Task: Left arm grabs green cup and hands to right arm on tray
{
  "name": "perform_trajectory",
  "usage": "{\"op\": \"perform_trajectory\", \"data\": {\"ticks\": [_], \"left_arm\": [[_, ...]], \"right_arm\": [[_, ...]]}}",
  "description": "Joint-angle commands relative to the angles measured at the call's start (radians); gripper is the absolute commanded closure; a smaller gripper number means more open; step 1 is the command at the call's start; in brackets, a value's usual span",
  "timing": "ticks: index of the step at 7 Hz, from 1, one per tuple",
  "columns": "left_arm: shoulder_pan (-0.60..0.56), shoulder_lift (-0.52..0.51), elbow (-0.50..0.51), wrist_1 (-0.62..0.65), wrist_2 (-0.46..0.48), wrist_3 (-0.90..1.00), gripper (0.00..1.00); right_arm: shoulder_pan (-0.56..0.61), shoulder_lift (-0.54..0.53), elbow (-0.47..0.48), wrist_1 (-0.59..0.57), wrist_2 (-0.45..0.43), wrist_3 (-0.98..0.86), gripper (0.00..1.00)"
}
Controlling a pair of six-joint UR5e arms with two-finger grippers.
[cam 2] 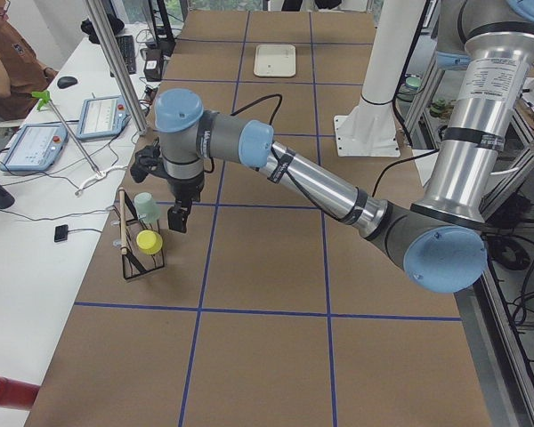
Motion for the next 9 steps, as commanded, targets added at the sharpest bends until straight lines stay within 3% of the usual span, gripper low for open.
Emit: {"op": "perform_trajectory", "data": {"ticks": [1, 2, 3, 4, 5, 6, 7, 9], "left_arm": [[0.07, -0.021, -0.066, -0.011, -0.001, -0.103, 0.0], [0.094, -0.034, -0.057, -0.054, -0.003, -0.122, 0.0], [0.129, -0.034, -0.058, -0.073, -0.003, -0.315, 0.0], [0.173, -0.026, -0.054, -0.203, 0.003, -0.534, 0.0], [0.221, -0.026, -0.029, -0.331, 0.107, -0.759, 0.0], [0.323, -0.028, 0.0, -0.44, 0.287, -0.933, 0.0], [0.385, -0.041, 0.05, -0.503, 0.418, -1.053, 0.0], [0.445, -0.139, 0.153, -0.541, 0.569, -1.193, 0.0]], "right_arm": [[0.0, 0.0, -0.001, 0.0, 0.0, -0.001, 0.0], [0.0, 0.0, -0.001, 0.0, 0.0, -0.001, 0.0], [0.0, 0.0, 0.0, 0.0, 0.0, -0.001, 0.0], [0.0, -0.001, 0.002, 0.0, 0.0, 0.001, 0.0], [0.0, -0.001, 0.002, 0.0, 0.002, -0.001, 0.0], [0.0, -0.001, 0.0, 0.0, 0.002, -0.001, 0.0], [0.0, -0.001, -0.001, 0.0, 0.0, -0.001, 0.0], [-0.002, -0.001, -0.005, 0.0, 0.0, 0.001, 0.0]]}}
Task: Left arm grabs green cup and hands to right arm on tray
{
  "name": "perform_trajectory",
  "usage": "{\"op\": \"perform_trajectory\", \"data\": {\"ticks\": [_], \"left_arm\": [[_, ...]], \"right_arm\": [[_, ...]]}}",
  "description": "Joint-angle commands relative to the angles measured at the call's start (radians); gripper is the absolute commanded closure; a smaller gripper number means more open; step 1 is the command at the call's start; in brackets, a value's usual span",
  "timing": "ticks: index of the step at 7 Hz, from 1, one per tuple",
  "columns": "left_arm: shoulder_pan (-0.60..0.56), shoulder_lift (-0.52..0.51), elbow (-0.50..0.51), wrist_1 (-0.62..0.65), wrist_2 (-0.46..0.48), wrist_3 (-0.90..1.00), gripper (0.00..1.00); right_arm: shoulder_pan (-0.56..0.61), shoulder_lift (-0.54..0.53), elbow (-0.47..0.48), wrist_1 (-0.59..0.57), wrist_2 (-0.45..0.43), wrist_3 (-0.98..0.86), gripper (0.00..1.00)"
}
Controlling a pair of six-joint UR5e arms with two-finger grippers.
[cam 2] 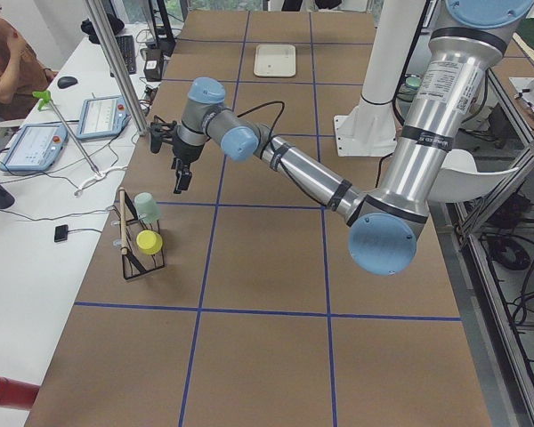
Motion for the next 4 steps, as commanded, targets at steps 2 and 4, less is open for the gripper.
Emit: {"op": "perform_trajectory", "data": {"ticks": [2, 4], "left_arm": [[0.132, -0.215, 0.232, -0.025, 0.245, -0.192, 0.0], [0.176, -0.264, 0.373, -0.109, 0.327, -0.198, 0.0]], "right_arm": [[-0.001, 0.002, 0.001, 0.0, 0.0, 0.001, 0.0], [-0.001, 0.0, 0.001, 0.0, 0.0, 0.001, 0.0]]}}
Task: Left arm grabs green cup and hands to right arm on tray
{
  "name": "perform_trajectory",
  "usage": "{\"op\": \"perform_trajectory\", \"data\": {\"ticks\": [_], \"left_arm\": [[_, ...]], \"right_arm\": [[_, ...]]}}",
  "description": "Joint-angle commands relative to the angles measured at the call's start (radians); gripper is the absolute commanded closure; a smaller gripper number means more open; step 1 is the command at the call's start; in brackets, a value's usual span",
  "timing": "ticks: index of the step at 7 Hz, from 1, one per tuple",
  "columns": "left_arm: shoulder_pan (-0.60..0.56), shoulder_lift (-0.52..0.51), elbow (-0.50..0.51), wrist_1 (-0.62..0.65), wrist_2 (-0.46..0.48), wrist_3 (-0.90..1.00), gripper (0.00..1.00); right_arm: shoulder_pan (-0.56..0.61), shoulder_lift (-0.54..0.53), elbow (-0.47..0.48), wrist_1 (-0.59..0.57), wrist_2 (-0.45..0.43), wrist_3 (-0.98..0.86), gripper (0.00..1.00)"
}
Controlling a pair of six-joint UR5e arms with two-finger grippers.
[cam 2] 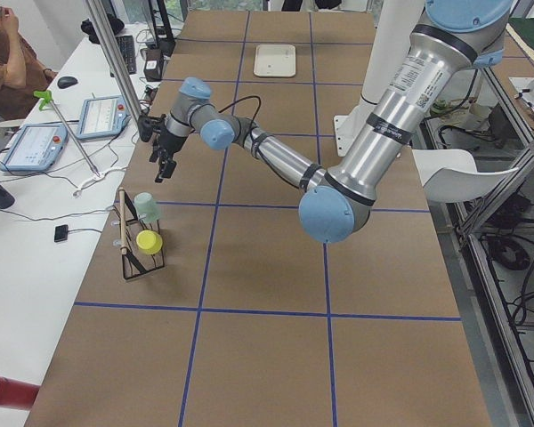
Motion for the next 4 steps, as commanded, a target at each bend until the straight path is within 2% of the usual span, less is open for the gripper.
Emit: {"op": "perform_trajectory", "data": {"ticks": [1, 4], "left_arm": [[0.042, -0.038, 0.145, -0.095, 0.084, -0.008, 0.0], [0.05, -0.037, 0.216, -0.131, 0.093, -0.001, 0.0]], "right_arm": [[0.0, 0.0, -0.001, 0.0, 0.0, 0.0, 0.0], [0.0, 0.0, -0.001, 0.0, 0.0, 0.0, 0.0]]}}
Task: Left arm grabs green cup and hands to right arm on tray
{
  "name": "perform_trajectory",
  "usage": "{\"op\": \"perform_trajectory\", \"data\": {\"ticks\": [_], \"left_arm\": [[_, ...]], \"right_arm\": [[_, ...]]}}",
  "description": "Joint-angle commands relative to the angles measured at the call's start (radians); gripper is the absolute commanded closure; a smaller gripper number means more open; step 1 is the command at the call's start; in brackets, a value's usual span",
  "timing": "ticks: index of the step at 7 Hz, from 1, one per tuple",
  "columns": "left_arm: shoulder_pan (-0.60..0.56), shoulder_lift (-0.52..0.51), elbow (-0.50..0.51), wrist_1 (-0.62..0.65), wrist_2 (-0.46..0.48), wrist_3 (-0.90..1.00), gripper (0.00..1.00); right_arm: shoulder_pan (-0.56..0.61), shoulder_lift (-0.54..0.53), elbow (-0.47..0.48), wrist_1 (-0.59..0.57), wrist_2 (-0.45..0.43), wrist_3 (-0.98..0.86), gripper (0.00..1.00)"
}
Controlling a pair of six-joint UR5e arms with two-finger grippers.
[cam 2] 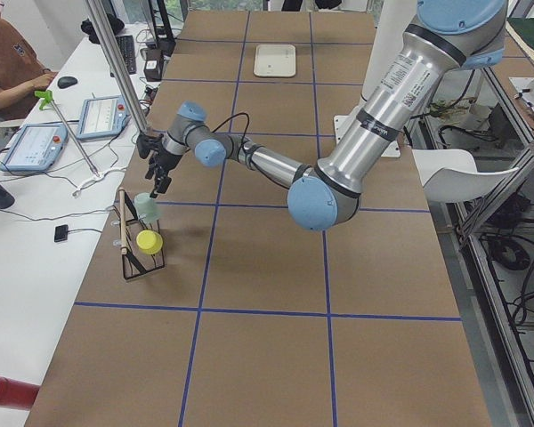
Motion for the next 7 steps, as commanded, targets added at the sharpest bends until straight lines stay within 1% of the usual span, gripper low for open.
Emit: {"op": "perform_trajectory", "data": {"ticks": [1, 2, 4, 5, 6, 7], "left_arm": [[0.002, -0.001, 0.029, -0.008, 0.026, 0.004, 0.0], [0.002, -0.002, 0.042, -0.01, 0.043, 0.005, 0.0], [0.002, -0.005, 0.05, -0.016, 0.044, 0.004, 0.0], [0.002, -0.029, 0.09, -0.025, 0.044, 0.004, 0.0], [0.002, -0.031, 0.114, -0.057, 0.046, 0.004, 0.0], [0.002, -0.031, 0.121, -0.059, 0.046, 0.005, 0.0]], "right_arm": [[0.0, 0.0, 0.002, -0.002, 0.002, 0.0, 0.0], [0.0, 0.0, 0.002, 0.0, 0.002, 0.0, 0.0], [0.0, 0.0, 0.003, 0.0, 0.002, 0.0, 0.0], [0.0, 0.0, 0.002, 0.0, 0.002, 0.0, 0.0], [0.0, 0.0, 0.002, 0.0, 0.002, 0.0, 0.0], [0.0, 0.0, 0.002, -0.002, 0.002, 0.0, 0.0]]}}
